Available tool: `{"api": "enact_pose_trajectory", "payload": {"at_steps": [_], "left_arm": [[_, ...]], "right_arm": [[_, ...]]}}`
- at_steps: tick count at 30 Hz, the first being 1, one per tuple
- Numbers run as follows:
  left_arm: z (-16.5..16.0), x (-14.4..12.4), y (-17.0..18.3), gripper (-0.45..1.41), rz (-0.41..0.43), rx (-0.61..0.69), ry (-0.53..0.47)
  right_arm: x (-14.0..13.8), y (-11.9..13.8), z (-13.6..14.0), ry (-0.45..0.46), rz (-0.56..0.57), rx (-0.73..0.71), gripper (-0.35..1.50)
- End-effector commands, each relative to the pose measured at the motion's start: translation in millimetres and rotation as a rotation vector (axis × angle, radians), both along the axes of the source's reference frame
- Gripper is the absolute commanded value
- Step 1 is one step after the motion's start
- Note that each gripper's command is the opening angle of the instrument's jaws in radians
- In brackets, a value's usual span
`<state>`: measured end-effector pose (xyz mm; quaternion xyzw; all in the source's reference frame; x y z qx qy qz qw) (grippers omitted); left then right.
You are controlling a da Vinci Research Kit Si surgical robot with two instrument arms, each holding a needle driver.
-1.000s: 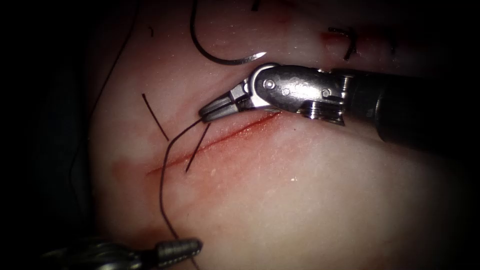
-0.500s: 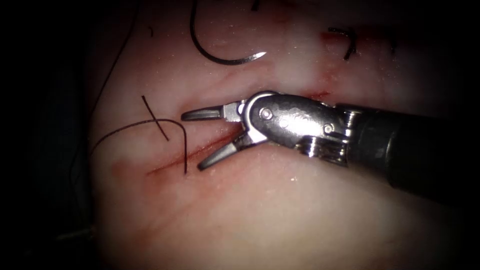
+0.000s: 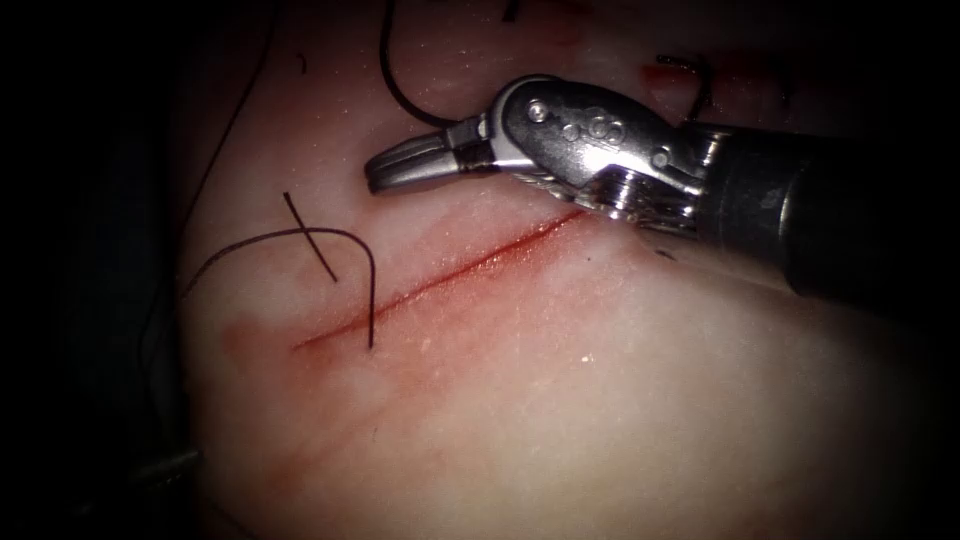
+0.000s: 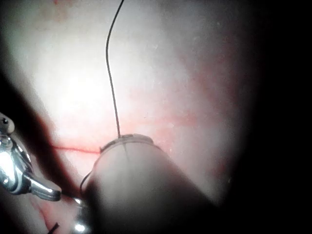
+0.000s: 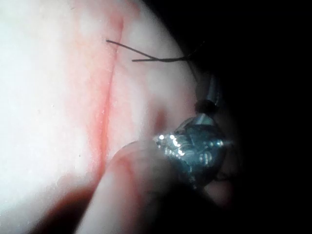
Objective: Wound Closure
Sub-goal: With the left hand, loop the suture two times around the right hand counter clockwise.
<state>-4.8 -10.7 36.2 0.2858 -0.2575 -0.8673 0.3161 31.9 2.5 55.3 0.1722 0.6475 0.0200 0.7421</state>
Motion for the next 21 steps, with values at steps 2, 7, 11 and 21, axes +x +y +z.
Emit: {"api": "enact_pose_trajectory", "payload": {"at_steps": [2,7,11,21], "left_arm": [[0.3,-1.1,1.0,-0.35,0.015,-0.022,0.015],[-0.1,-1.6,1.9,-0.35,0.033,-0.044,0.033],[-1.1,-1.0,2.7,-0.35,0.031,-0.050,0.041],[-1.0,0.7,5.9,-0.35,-0.008,-0.037,-0.008]], "right_arm": [[3.2,0.9,1.2,0.017,-0.022,-0.002,-0.35],[7.0,1.8,2.5,0.069,-0.076,0.010,-0.35],[10.2,0.3,5.3,0.101,-0.101,0.019,-0.35],[9.3,-2.4,5.1,0.206,-0.106,0.153,-0.35]]}}
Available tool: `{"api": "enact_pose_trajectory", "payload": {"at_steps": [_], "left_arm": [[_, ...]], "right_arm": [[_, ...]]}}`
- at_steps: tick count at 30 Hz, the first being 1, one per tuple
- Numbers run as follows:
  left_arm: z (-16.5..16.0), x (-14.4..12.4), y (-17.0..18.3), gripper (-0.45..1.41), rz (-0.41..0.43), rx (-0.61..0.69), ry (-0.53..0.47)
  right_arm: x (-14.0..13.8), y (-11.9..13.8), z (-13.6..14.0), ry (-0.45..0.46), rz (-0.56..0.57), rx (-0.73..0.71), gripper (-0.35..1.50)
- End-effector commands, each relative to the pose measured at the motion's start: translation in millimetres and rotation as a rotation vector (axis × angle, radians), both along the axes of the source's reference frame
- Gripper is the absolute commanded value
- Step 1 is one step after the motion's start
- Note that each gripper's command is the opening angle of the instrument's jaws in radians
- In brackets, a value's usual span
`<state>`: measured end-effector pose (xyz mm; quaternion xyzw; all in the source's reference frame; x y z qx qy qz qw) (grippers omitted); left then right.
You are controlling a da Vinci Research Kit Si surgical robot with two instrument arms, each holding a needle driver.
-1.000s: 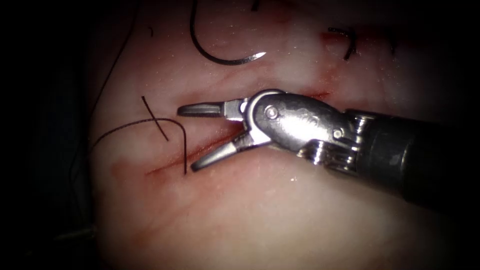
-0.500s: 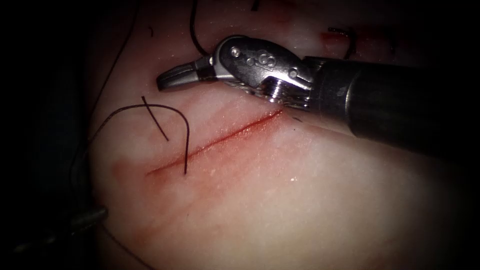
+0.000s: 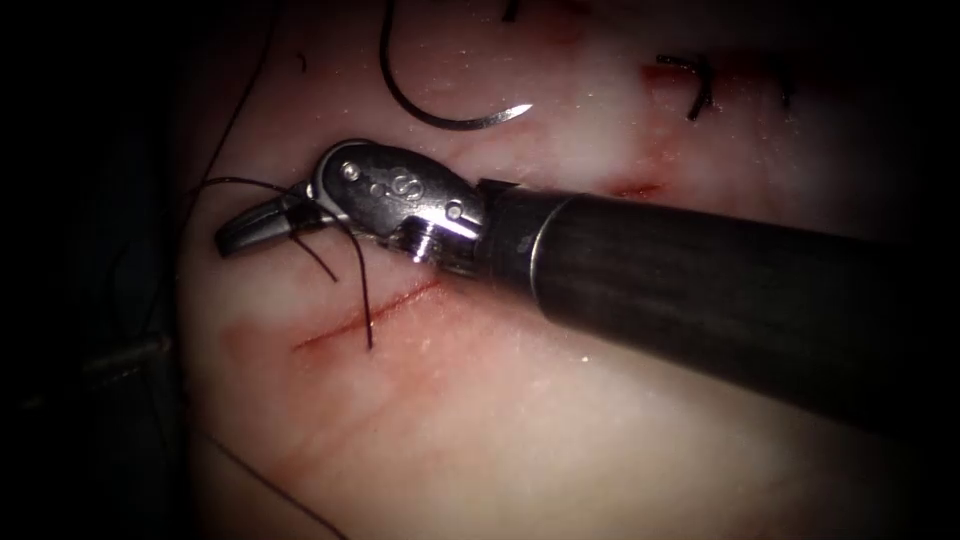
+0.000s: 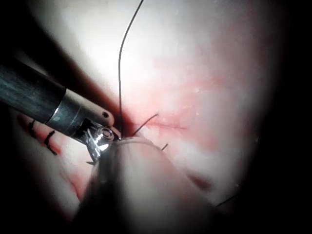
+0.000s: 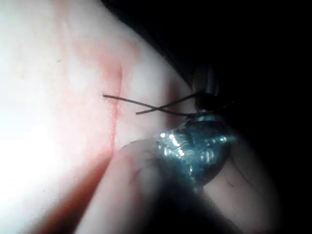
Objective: Wound Closure
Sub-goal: With the left hand, loop the suture two times around the right hand counter clockwise.
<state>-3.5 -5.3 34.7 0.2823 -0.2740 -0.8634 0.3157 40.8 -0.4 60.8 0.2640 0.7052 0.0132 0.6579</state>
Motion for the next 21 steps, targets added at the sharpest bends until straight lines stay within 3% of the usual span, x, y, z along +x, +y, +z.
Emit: {"api": "enact_pose_trajectory", "payload": {"at_steps": [1,8,21], "left_arm": [[0.9,-0.6,0.7,-0.35,-0.001,0.004,-0.011],[5.5,-1.5,0.3,-0.35,0.032,0.084,-0.002],[7.4,-5.2,1.1,-0.35,0.056,0.103,-0.035]], "right_arm": [[0.3,0.6,-0.7,0.006,0.000,0.002,-0.35],[-1.3,1.1,-2.2,0.068,0.049,0.057,-0.35],[-2.6,-0.9,-6.4,0.155,0.065,0.148,-0.35]]}}
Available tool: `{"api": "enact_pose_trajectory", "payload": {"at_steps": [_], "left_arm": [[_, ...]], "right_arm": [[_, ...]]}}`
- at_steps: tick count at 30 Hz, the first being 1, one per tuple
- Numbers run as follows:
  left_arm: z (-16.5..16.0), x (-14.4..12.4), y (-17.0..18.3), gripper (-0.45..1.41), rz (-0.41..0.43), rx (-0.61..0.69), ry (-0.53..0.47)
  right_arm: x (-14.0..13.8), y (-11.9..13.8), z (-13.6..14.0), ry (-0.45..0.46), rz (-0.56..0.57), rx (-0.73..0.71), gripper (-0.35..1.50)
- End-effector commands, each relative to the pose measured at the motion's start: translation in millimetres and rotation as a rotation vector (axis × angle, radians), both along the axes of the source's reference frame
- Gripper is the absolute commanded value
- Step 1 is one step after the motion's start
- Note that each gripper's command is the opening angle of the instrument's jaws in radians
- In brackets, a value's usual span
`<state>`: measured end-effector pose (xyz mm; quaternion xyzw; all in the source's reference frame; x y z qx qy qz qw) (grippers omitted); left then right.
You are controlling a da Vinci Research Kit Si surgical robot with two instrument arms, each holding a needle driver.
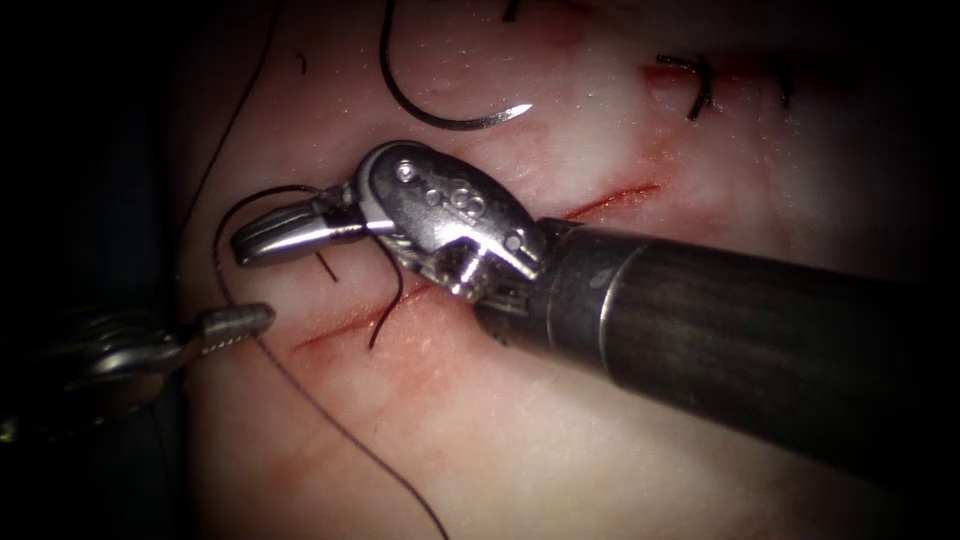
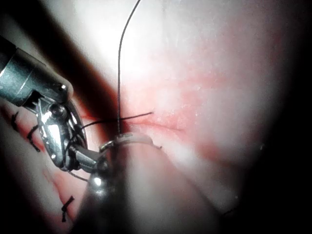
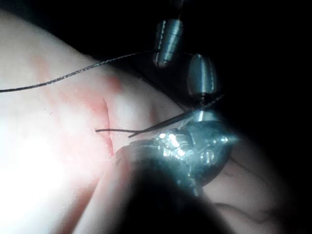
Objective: Wound Closure
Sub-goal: With the left hand, loop the suture two times around the right hand counter clockwise.
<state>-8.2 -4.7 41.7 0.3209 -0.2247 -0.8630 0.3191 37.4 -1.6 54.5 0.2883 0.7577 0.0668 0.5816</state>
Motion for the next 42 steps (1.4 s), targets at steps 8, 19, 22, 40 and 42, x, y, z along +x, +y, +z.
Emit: {"api": "enact_pose_trajectory", "payload": {"at_steps": [8,19,22,40,42], "left_arm": [[1.2,-2.6,0.7,-0.35,0.015,0.001,-0.008],[-0.3,-4.9,-0.6,-0.35,0.052,0.011,-0.033],[-1.0,-4.9,-0.7,-0.35,0.059,0.009,-0.033],[-3.6,-0.8,2.8,-0.35,0.201,0.057,-0.089],[-3.2,-0.2,3.0,-0.35,0.238,0.069,-0.094]], "right_arm": [[1.7,-0.8,-1.0,0.040,0.033,0.052,-0.35],[2.5,-0.1,1.1,-0.150,0.205,0.047,1.16],[2.2,-0.4,2.3,-0.224,0.204,0.017,1.16],[1.7,-6.8,4.1,-0.213,-0.159,-0.078,0.78],[1.6,-7.0,4.2,-0.205,-0.189,-0.067,0.78]]}}
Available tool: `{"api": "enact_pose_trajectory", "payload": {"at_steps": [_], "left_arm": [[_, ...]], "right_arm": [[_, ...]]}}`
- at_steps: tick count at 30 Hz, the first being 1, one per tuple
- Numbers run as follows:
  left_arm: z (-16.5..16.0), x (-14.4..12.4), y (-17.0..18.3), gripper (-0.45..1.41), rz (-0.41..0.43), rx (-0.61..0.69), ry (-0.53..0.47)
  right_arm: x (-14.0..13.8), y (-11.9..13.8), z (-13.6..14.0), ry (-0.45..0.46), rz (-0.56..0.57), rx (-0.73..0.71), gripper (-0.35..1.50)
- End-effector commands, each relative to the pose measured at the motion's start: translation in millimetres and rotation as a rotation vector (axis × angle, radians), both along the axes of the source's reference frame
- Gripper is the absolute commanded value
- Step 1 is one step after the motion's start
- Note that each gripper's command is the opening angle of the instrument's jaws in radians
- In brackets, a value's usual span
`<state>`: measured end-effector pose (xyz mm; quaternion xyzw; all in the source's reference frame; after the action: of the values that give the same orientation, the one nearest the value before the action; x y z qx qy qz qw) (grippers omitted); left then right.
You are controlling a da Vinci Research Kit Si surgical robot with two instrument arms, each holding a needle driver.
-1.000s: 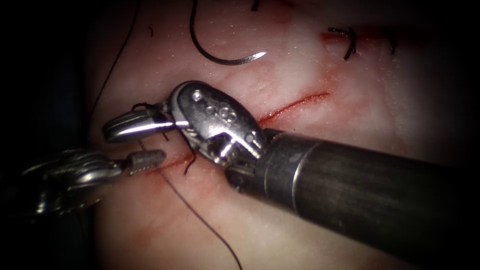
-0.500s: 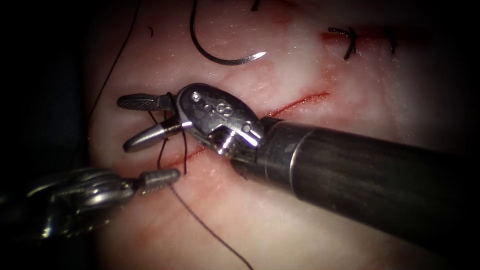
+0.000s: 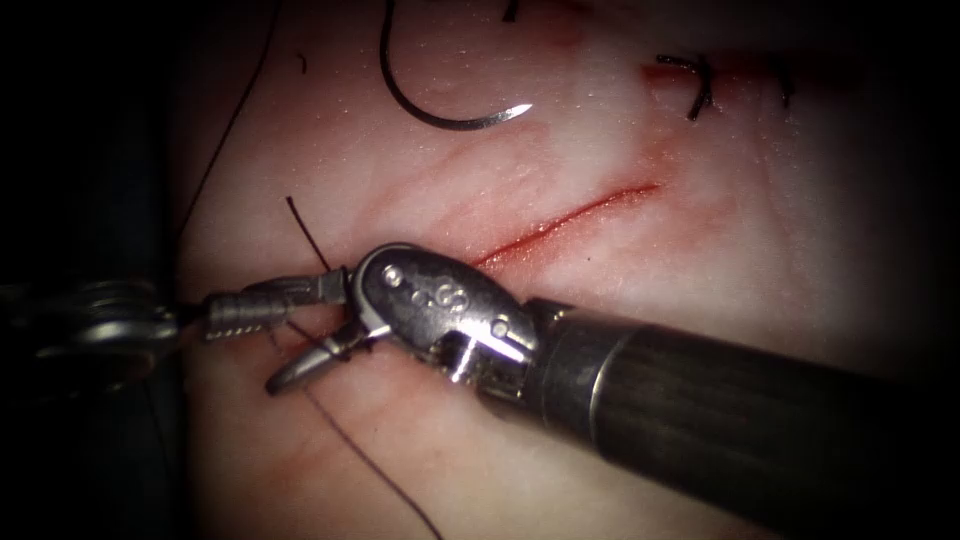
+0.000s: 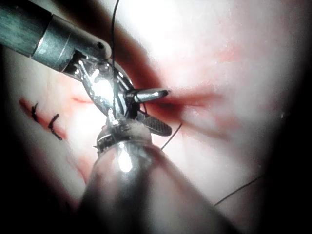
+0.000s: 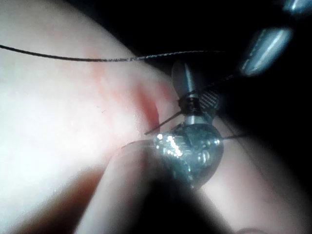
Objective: Wound Closure
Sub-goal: With the left hand, loop the suture two times around the right hand counter clockwise.
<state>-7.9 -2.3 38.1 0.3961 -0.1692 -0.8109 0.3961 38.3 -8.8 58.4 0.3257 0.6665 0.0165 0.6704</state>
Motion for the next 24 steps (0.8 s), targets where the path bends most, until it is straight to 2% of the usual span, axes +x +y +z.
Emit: {"api": "enact_pose_trajectory", "payload": {"at_steps": [1,6,8,11,14,24], "left_arm": [[0.9,-0.3,0.6,-0.35,0.062,0.020,-0.002],[2.5,-0.4,0.7,-0.35,0.202,0.058,0.032],[3.2,-0.4,0.8,-0.35,0.287,0.045,0.052],[3.7,-0.3,1.3,-0.35,0.341,0.036,0.083],[3.9,-0.3,2.1,-0.35,0.370,0.007,0.125],[4.5,0.7,2.9,-0.35,0.373,-0.015,0.152]], "right_arm": [[0.4,0.0,0.5,0.004,-0.053,0.032,0.76],[0.3,0.2,0.8,0.056,-0.157,0.117,0.71],[0.3,0.3,0.8,0.091,-0.193,0.150,0.66],[0.3,0.2,1.0,0.112,-0.228,0.166,0.57],[0.3,-0.4,1.2,0.115,-0.256,0.186,0.57],[-1.1,-1.6,1.4,0.120,-0.292,0.204,0.51]]}}
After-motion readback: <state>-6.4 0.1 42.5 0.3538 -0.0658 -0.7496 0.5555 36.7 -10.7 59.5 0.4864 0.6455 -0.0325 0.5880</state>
